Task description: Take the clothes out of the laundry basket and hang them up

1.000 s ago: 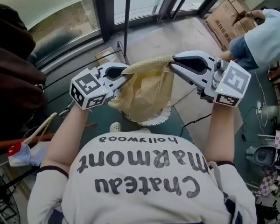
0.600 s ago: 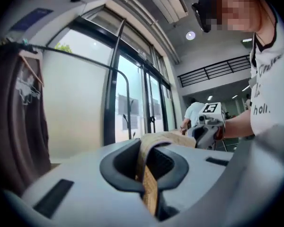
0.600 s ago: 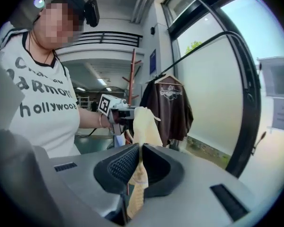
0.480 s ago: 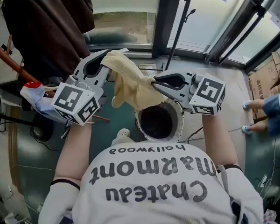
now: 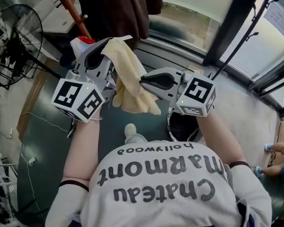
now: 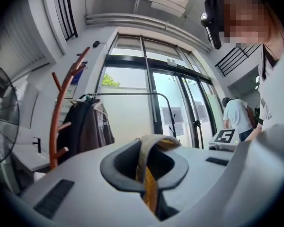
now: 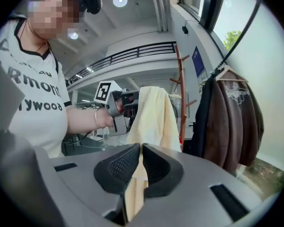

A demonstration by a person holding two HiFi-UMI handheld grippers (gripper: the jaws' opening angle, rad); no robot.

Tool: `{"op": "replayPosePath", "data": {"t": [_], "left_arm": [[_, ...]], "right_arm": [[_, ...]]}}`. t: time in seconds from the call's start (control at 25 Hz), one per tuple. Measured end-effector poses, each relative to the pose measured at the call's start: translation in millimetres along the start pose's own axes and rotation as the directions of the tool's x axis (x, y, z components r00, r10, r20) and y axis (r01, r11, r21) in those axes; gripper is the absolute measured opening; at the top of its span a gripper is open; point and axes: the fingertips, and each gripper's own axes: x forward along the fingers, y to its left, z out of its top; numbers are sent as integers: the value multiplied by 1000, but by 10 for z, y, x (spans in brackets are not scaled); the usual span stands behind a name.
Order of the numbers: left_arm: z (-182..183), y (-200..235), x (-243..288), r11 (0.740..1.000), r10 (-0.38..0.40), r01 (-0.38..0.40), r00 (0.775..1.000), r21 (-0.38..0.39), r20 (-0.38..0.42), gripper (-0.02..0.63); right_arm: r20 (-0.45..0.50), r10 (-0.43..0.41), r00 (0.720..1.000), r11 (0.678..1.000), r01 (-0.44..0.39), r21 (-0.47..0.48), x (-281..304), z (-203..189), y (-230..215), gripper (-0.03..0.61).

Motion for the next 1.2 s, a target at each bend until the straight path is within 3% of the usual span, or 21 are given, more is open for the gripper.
{"op": "replayPosePath", "data": {"t": [0.16, 0.24, 0.32, 0.4, 0.56, 0.68, 0.72, 0.8, 0.88, 1.04, 1.2], "left_arm": [[117, 464, -381, 998, 69, -69, 998, 7, -1, 22], [210, 736, -521, 994, 111, -111, 994, 15, 7, 21], [283, 980, -611, 989, 143, -144, 990, 29, 13, 21], [352, 1174, -687, 988, 149, -150, 989, 47, 19, 21], [591, 1580, -854, 990, 131, -134, 989, 42, 73, 21], [728, 1845, -851, 993, 100, -105, 990, 49, 101, 21], [749, 1917, -826, 994, 84, -90, 991, 54, 106, 21], [749, 2048, -772, 996, 53, -60, 993, 64, 103, 21], [705, 2150, -737, 997, 29, -34, 996, 62, 87, 21], [695, 2209, -597, 997, -26, 20, 997, 81, 67, 21], [654, 2172, -371, 994, -60, 54, 996, 90, 61, 21]], "right_arm": [[49, 64, 997, 997, -66, 45, 426, 264, 58, 46], [80, 132, 988, 987, -139, 83, 710, 454, 108, 58], [96, 215, 972, 967, -226, 115, 1047, 571, 215, 210], [67, 239, 969, 964, -245, 102, 1401, 581, 280, 232], [-3, 168, 986, 984, -168, 56, 1961, 611, 145, 221], [20, 119, 993, 992, -120, 44, 2123, 756, -61, 73], [35, 95, 995, 994, -96, 46, 2151, 807, -151, 71], [58, 37, 998, 998, -40, 50, 2193, 885, -335, 72], [69, -20, 997, 998, 16, 53, 2219, 934, -480, 148], [77, -150, 986, 987, 145, 68, 2197, 985, -809, 201], [55, -133, 990, 988, 128, 90, 2198, 902, -932, 202]]}}
